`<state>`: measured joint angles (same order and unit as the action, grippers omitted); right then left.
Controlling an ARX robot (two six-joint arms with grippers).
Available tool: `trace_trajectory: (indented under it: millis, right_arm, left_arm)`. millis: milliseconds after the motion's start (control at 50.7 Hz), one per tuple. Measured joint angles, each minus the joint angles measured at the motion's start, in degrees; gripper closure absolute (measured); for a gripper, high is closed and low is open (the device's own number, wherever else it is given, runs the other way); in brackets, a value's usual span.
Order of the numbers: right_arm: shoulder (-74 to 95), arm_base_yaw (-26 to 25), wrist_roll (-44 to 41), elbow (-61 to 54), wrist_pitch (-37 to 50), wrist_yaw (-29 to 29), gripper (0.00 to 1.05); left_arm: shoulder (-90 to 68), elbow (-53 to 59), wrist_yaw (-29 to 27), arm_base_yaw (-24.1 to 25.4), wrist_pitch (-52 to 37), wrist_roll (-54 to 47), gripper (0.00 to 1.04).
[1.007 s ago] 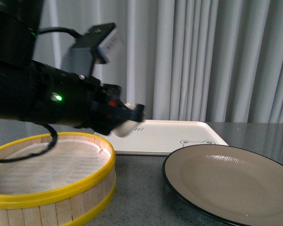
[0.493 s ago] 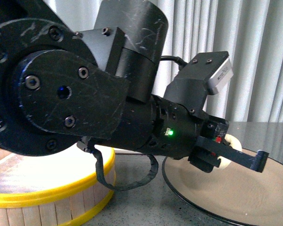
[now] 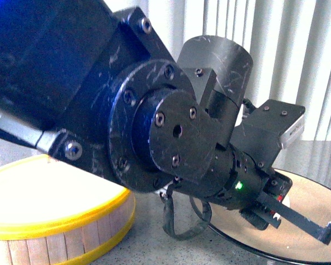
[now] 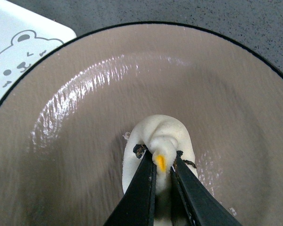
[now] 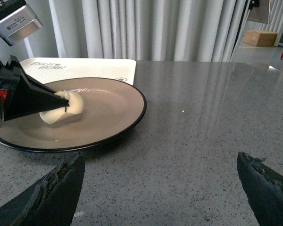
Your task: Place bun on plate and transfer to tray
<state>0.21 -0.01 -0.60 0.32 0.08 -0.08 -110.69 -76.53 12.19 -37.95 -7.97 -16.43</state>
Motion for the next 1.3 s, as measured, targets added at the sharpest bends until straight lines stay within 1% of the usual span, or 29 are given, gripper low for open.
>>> trace_trajectory:
  millis: [79,99,257,513,553,572,612,671,750,1125,1303]
  right_arm:
    - [0.0,0.0,0.0,0.0,0.0,0.0,0.09]
    - [0.0,0.0,0.0,0.0,0.0,0.0,0.09]
    - [0.0,0.0,0.0,0.0,0.0,0.0,0.09]
    - [0.0,0.0,0.0,0.0,0.0,0.0,0.09]
    - [0.0,0.0,0.0,0.0,0.0,0.0,0.09]
    - [0.0,0.0,0.0,0.0,0.0,0.0,0.09]
    - [0.0,0.0,0.0,0.0,0.0,0.0,0.09]
    - [0.0,0.0,0.0,0.0,0.0,0.0,0.09]
    - [0.0,0.0,0.0,0.0,0.0,0.0,0.09]
    - [0.0,0.0,0.0,0.0,0.0,0.0,0.09]
    - [0.0,0.0,0.0,0.0,0.0,0.0,0.09]
  left_arm:
    - [0.0,-0.9,0.2,0.0,1.6,-0.2,1.0]
    - [0.0,-1.0,0.4,0.0,2.1,0.0,0.98]
    - [-0.3,-1.1,0.4,0.0,2.5,-0.2,0.66]
    - [-0.3,-1.1,1.3,-0.1,2.4,1.0,0.33]
    - [-0.2,-1.0,1.3,-0.2,2.5,1.1,0.25]
    - [-0.2,-1.0,1.3,-0.2,2.5,1.1,0.24]
    - [0.0,-1.0,1.3,-0.5,2.7,1.1,0.15]
    - [0.3,-0.9,1.2,-1.0,3.2,1.1,0.05]
    - [0.5,-0.8,1.1,-1.7,3.4,1.1,0.07]
    - [0.5,-2.0,-0.1,-2.4,4.9,2.4,0.07]
    - [0.9,-5.3,0.9,-0.6,4.9,5.6,0.07]
